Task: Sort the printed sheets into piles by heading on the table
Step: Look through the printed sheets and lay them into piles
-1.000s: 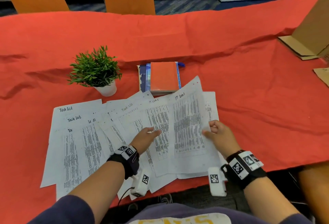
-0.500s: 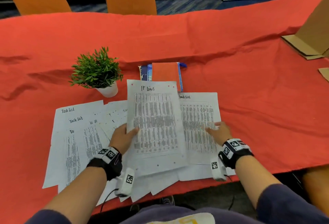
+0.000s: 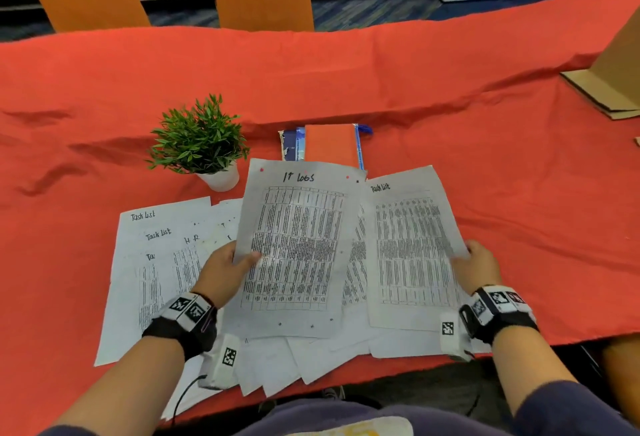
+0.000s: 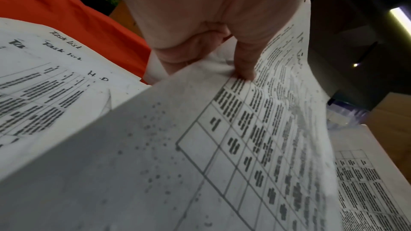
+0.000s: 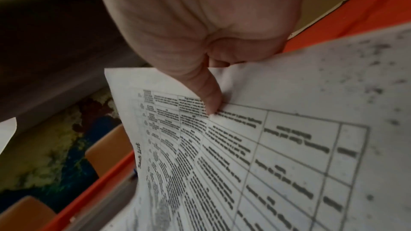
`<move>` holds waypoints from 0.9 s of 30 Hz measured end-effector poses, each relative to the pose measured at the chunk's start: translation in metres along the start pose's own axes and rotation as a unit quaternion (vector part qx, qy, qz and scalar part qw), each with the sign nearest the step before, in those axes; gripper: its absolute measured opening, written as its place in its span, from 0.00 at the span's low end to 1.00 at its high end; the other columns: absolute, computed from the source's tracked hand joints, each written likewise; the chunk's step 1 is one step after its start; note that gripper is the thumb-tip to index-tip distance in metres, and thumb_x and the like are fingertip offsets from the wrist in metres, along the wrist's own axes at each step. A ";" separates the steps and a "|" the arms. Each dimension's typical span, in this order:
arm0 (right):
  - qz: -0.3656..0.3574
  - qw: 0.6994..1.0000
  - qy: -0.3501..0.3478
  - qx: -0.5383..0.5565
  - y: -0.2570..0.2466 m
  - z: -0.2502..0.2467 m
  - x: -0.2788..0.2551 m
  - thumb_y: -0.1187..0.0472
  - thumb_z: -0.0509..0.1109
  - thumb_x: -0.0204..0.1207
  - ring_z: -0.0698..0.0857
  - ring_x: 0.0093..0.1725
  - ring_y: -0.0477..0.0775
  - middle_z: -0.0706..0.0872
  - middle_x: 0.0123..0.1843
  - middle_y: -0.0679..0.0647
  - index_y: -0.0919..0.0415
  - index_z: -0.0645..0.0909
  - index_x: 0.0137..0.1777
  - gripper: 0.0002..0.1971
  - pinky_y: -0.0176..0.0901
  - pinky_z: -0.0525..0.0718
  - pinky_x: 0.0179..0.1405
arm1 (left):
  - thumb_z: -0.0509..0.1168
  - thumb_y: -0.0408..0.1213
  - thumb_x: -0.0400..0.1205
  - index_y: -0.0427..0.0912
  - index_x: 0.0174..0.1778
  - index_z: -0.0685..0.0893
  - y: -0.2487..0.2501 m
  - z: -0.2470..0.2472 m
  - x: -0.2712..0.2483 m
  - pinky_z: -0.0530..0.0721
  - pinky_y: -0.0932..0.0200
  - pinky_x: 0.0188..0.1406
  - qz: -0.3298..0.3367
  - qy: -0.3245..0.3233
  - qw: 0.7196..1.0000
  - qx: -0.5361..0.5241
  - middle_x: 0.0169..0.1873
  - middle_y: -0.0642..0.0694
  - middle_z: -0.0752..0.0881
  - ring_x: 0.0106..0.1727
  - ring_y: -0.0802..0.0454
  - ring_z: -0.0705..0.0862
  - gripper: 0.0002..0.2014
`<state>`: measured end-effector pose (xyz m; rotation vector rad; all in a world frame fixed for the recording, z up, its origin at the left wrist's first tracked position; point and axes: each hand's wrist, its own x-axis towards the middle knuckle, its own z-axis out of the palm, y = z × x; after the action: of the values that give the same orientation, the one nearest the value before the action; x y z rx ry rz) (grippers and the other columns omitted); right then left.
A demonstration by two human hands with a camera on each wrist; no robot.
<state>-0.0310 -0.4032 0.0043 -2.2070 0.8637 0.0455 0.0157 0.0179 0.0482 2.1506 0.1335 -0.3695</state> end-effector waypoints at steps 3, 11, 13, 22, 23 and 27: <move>-0.023 0.997 -0.022 0.072 -0.006 -0.020 -0.017 0.69 0.67 0.79 0.85 0.41 0.56 0.87 0.48 0.59 0.62 0.82 0.55 0.08 0.45 0.82 0.41 | 0.65 0.49 0.81 0.52 0.51 0.81 0.010 0.000 0.003 0.85 0.52 0.49 0.001 -0.023 0.998 -0.051 0.48 0.45 0.88 0.50 0.47 0.86 0.07; -0.047 0.995 -0.078 -0.025 -0.009 0.000 -0.011 0.64 0.56 0.86 0.85 0.57 0.66 0.84 0.66 0.66 0.69 0.79 0.69 0.18 0.48 0.79 0.53 | 0.64 0.42 0.84 0.48 0.57 0.79 0.030 0.019 0.006 0.77 0.67 0.36 0.019 -0.009 0.996 -0.085 0.44 0.54 0.85 0.44 0.61 0.83 0.08; -0.069 0.997 -0.043 -0.014 -0.012 -0.004 -0.011 0.66 0.54 0.85 0.83 0.63 0.64 0.82 0.70 0.64 0.65 0.76 0.73 0.19 0.45 0.77 0.58 | 0.64 0.43 0.83 0.48 0.57 0.79 0.029 0.020 0.007 0.78 0.66 0.37 0.017 -0.011 0.997 -0.078 0.44 0.53 0.85 0.44 0.59 0.83 0.08; -0.121 0.966 -0.066 0.218 -0.066 -0.021 -0.056 0.62 0.57 0.86 0.85 0.55 0.49 0.87 0.57 0.50 0.61 0.80 0.66 0.15 0.39 0.80 0.55 | 0.68 0.41 0.81 0.43 0.48 0.84 0.037 0.026 0.014 0.84 0.49 0.52 -0.010 -0.015 0.982 -0.187 0.45 0.46 0.87 0.48 0.47 0.85 0.06; -0.106 0.960 -0.094 0.240 -0.072 -0.017 -0.060 0.60 0.57 0.86 0.86 0.56 0.53 0.88 0.57 0.54 0.62 0.81 0.65 0.15 0.45 0.83 0.57 | 0.67 0.39 0.82 0.44 0.48 0.85 0.039 0.028 0.015 0.84 0.50 0.54 -0.015 -0.011 0.978 -0.206 0.46 0.48 0.88 0.49 0.49 0.85 0.04; -0.019 0.920 -0.228 0.317 -0.091 0.017 -0.068 0.61 0.59 0.85 0.87 0.56 0.66 0.86 0.61 0.68 0.66 0.80 0.63 0.14 0.61 0.84 0.61 | 0.66 0.41 0.82 0.49 0.54 0.85 0.043 0.036 0.020 0.79 0.49 0.63 -0.032 -0.002 0.974 -0.226 0.52 0.52 0.89 0.56 0.52 0.85 0.06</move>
<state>-0.0256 -0.3091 0.0696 -1.5100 0.4788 0.2202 0.0367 -0.0366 0.0570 1.6983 0.2589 -0.3434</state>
